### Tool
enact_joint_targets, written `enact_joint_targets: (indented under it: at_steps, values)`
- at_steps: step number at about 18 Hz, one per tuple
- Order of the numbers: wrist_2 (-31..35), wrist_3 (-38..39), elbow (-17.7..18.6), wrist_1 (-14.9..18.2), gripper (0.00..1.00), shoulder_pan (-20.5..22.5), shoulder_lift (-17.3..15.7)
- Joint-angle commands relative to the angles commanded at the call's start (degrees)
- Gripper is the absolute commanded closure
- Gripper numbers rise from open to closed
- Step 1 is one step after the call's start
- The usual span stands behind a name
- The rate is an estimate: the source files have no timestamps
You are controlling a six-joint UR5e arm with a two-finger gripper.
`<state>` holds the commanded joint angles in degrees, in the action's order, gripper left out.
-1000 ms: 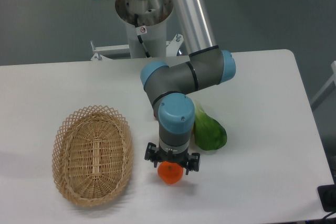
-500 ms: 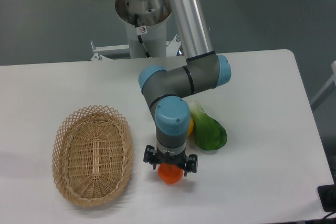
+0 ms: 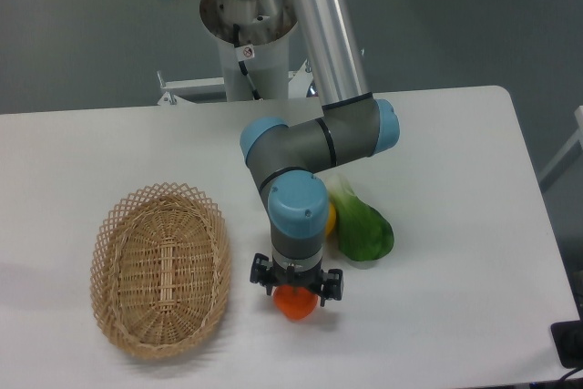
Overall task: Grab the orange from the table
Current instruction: 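Close the gripper fingers around the orange tangerine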
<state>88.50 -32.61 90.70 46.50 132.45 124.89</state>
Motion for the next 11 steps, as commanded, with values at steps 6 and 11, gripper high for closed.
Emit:
enact_joint_targets:
  at_steps: [6,11]
  values:
    - [0.61,0.09,0.35,0.0,0.19,-0.09,0.0]
    - [0.79,-0.18,0.35,0.0,0.29,-0.09,-0.26]
